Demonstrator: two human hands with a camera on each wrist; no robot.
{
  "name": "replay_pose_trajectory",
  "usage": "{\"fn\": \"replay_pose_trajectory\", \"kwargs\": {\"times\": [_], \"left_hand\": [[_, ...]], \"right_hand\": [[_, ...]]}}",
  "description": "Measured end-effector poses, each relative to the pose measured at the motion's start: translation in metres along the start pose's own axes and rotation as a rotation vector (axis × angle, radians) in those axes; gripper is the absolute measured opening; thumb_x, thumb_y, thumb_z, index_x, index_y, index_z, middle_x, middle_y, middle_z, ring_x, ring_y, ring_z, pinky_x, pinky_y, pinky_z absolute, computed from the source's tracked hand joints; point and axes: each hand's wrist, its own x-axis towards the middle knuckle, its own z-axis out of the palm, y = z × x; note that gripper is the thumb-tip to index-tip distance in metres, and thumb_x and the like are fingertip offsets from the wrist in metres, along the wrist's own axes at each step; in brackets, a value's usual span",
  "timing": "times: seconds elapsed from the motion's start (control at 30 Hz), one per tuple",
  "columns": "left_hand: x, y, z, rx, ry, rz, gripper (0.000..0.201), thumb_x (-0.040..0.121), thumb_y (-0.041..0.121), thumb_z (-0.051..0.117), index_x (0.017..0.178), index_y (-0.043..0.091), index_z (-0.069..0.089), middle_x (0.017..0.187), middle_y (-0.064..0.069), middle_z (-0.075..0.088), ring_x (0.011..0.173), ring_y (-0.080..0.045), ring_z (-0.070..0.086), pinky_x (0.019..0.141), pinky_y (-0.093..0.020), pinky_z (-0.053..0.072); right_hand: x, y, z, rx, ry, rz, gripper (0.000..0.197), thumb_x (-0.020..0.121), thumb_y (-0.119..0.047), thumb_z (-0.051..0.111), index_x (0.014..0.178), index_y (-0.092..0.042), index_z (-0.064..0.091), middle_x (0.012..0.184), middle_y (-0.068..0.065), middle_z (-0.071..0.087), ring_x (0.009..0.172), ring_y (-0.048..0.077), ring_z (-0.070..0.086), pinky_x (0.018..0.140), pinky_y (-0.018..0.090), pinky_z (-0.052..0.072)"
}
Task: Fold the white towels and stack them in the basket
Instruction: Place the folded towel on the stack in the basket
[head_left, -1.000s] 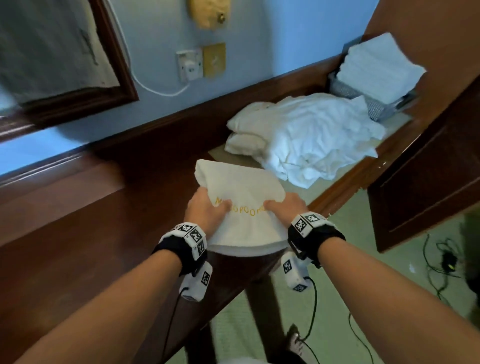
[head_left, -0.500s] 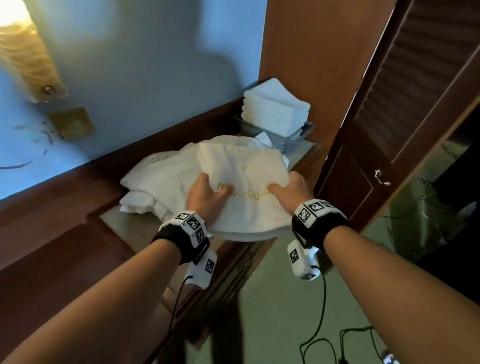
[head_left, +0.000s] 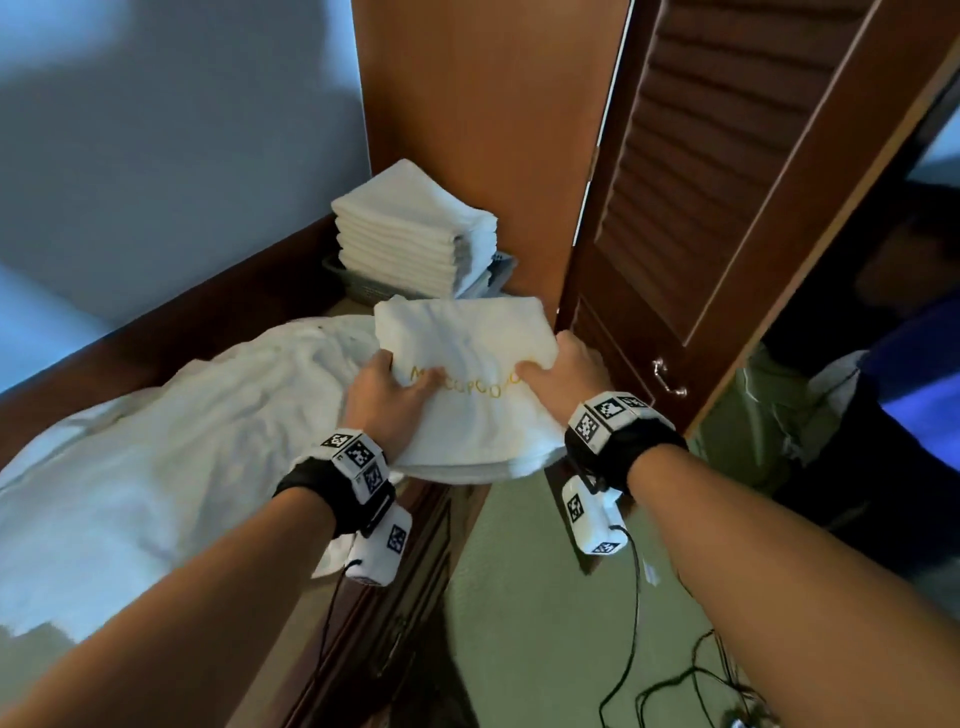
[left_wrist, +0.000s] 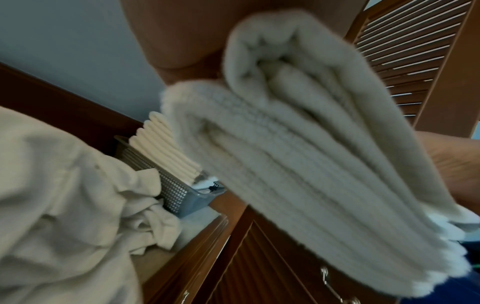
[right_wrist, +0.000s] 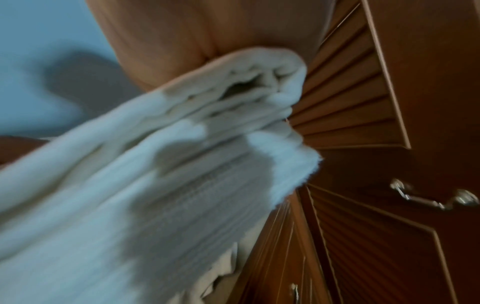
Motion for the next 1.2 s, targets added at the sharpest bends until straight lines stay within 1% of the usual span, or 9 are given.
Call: {"fn": "replay_pose_trajectory", "kwargs": {"times": [0.1, 0.2, 0.3, 0.43, 0.57, 0.77, 0.97, 1.13, 1.2], "left_hand": [[0.053, 0.022, 0.027, -0.009, -0.013, 0.024, 0.033, 0.088, 0.042, 0.074, 0.092, 0.014, 0.057, 0.09, 0.001, 0.064, 0.085, -0.022, 0.058, 0.07, -0.03, 0.037], [0.108, 0.041, 0.049, 0.011, -0.034, 0.06, 0.035, 0.088, 0.044, 0.072, 0.093, 0.012, 0.06, 0.091, -0.003, 0.067, 0.086, -0.026, 0.06, 0.069, -0.032, 0.037], [0.156, 0.052, 0.062, 0.023, -0.062, 0.094, 0.036, 0.089, 0.043, 0.071, 0.095, 0.008, 0.061, 0.094, -0.006, 0.068, 0.089, -0.029, 0.063, 0.069, -0.035, 0.043], [0.212, 0.064, 0.071, 0.008, -0.082, 0.116, 0.042, 0.087, 0.043, 0.07, 0.099, 0.004, 0.06, 0.098, -0.01, 0.069, 0.09, -0.029, 0.065, 0.078, -0.048, 0.054], [0.266, 0.067, 0.082, -0.054, -0.061, 0.112, 0.033, 0.09, 0.033, 0.072, 0.104, 0.006, 0.06, 0.103, -0.006, 0.068, 0.094, -0.025, 0.066, 0.084, -0.049, 0.056], [0.372, 0.07, 0.108, -0.032, 0.033, 0.063, 0.035, 0.09, 0.033, 0.073, 0.111, 0.011, 0.058, 0.107, 0.0, 0.065, 0.098, -0.019, 0.063, 0.086, -0.038, 0.055], [0.455, 0.072, 0.123, -0.026, 0.221, -0.004, 0.034, 0.09, 0.034, 0.072, 0.107, 0.008, 0.057, 0.102, 0.001, 0.065, 0.093, -0.02, 0.064, 0.08, -0.04, 0.055], [0.496, 0.058, 0.127, -0.095, 0.319, -0.065, 0.029, 0.089, 0.031, 0.073, 0.104, 0.013, 0.056, 0.095, 0.009, 0.06, 0.092, -0.017, 0.064, 0.072, -0.023, 0.052], [0.505, 0.043, 0.131, -0.156, 0.299, -0.181, 0.036, 0.082, 0.042, 0.074, 0.102, 0.017, 0.055, 0.096, 0.008, 0.061, 0.093, -0.022, 0.067, 0.077, -0.04, 0.058]], "right_hand": [[0.059, 0.003, -0.013, -0.018, 0.023, 0.011, 0.033, 0.086, -0.037, 0.065, 0.105, -0.012, 0.053, 0.111, 0.014, 0.062, 0.101, 0.033, 0.06, 0.074, 0.032, 0.04], [0.118, 0.001, -0.027, -0.056, 0.082, 0.002, 0.031, 0.085, -0.038, 0.064, 0.099, -0.014, 0.05, 0.111, 0.016, 0.062, 0.1, 0.035, 0.06, 0.076, 0.035, 0.044], [0.172, -0.005, -0.037, -0.081, 0.109, -0.013, 0.029, 0.084, -0.039, 0.063, 0.093, -0.018, 0.046, 0.106, 0.015, 0.063, 0.096, 0.036, 0.061, 0.074, 0.036, 0.045], [0.251, -0.021, -0.038, -0.064, 0.113, -0.089, 0.031, 0.083, -0.039, 0.064, 0.097, -0.015, 0.051, 0.102, 0.012, 0.065, 0.093, 0.035, 0.063, 0.083, 0.044, 0.053], [0.334, -0.035, -0.03, -0.057, 0.088, -0.189, 0.03, 0.087, -0.036, 0.066, 0.101, -0.012, 0.053, 0.099, 0.009, 0.065, 0.09, 0.032, 0.061, 0.081, 0.041, 0.053], [0.488, -0.068, -0.001, -0.061, 0.012, -0.318, 0.027, 0.087, -0.037, 0.067, 0.096, -0.016, 0.053, 0.092, 0.005, 0.06, 0.078, 0.027, 0.058, 0.066, 0.03, 0.043], [0.601, -0.11, 0.032, -0.001, -0.054, -0.459, 0.026, 0.085, -0.033, 0.07, 0.095, -0.014, 0.055, 0.092, 0.008, 0.063, 0.08, 0.027, 0.06, 0.068, 0.031, 0.045], [0.656, -0.135, 0.061, 0.105, -0.124, -0.549, 0.024, 0.084, -0.03, 0.073, 0.094, -0.014, 0.057, 0.09, 0.006, 0.064, 0.079, 0.025, 0.059, 0.069, 0.031, 0.043], [0.669, -0.134, 0.08, 0.133, -0.231, -0.545, 0.022, 0.085, -0.029, 0.072, 0.097, -0.015, 0.06, 0.093, 0.004, 0.066, 0.082, 0.024, 0.061, 0.073, 0.032, 0.046]]}}
